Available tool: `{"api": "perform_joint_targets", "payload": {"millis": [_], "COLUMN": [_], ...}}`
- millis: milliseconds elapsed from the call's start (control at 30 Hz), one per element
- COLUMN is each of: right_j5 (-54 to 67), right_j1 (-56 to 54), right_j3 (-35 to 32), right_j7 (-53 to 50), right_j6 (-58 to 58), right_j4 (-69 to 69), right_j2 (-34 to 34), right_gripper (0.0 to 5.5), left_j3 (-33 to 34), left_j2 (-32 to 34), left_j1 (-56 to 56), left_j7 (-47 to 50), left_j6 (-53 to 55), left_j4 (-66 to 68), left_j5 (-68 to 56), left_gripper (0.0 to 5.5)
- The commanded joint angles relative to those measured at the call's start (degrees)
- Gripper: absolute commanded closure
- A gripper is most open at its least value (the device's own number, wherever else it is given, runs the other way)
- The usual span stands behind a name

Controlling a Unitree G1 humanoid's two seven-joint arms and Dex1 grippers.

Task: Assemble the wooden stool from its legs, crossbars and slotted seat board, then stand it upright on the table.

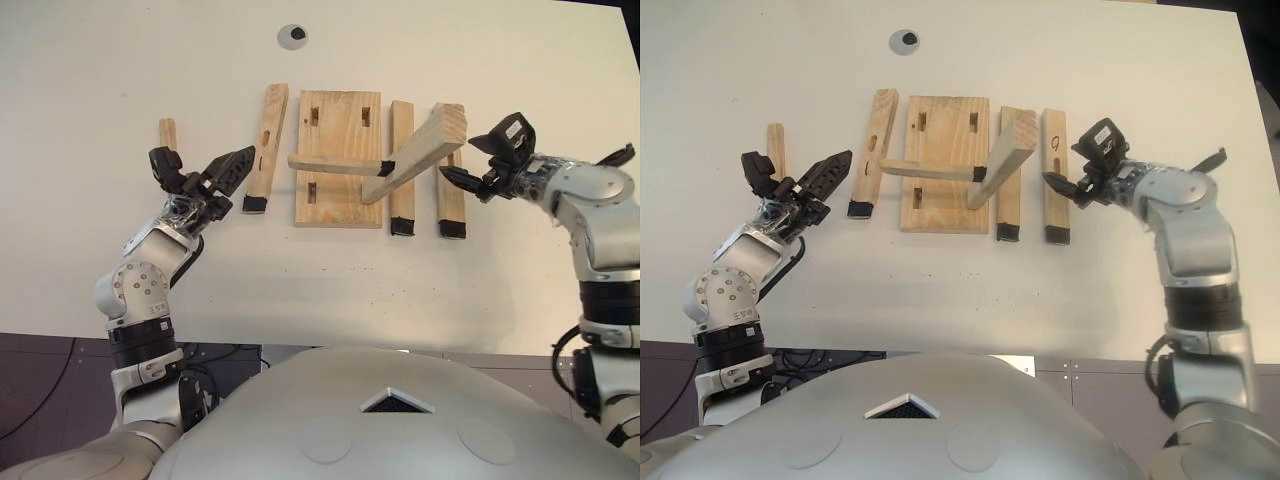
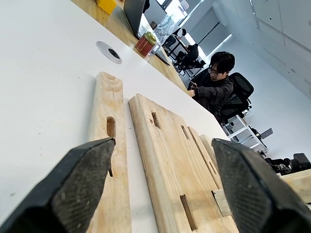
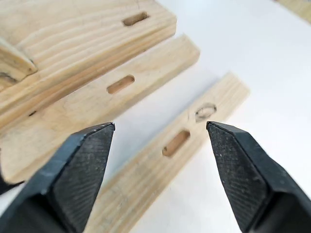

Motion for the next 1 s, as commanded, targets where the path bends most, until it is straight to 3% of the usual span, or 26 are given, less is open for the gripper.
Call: {"api": "perform_joint_targets", "payload": {"millis": [33, 267, 500, 700, 833, 1000], "right_j5": [1.6, -0.61, -1.69, 1.57, 11.96, 34.43], "right_j1": [2.5, 7.23, 7.03, -3.01, -19.73, -32.1], "right_j3": [-2.8, 0.11, 0.42, -7.49, -13.96, -16.47], "right_j7": [-8.3, -16.96, -18.41, -18.57, -9.34, 7.83], "right_j6": [12.88, 21.16, 20.2, 12.78, 1.12, 8.22], "right_j4": [-8.2, -9.85, -7.48, -3.01, 3.56, 1.81], "right_j2": [5.93, 8.63, 6.04, 8.94, 11.54, 10.9], "right_gripper": [2.02, 2.02, 3.21, 3.43, 3.44, 3.45], "left_j3": [0.34, 0.05, -0.3, 0.8, 1.84, -3.08], "left_j2": [0.06, 1.29, 1.5, 3.91, 9.65, 8.67], "left_j1": [0.78, -0.5, -1.4, -7.64, -21.6, -36.92], "left_j7": [0.91, 0.7, 0.74, 3.66, -0.91, -4.26], "left_j6": [0.44, 1.54, 1.31, 0.16, 3.2, 10.27], "left_j4": [-1.19, -0.94, -1.29, -7.56, -8.89, -6.29], "left_j5": [-0.17, -0.02, 0.83, 1.58, -5.42, -14.77], "left_gripper": [1.84, 1.84, 1.84, 1.84, 1.84, 1.84]}}
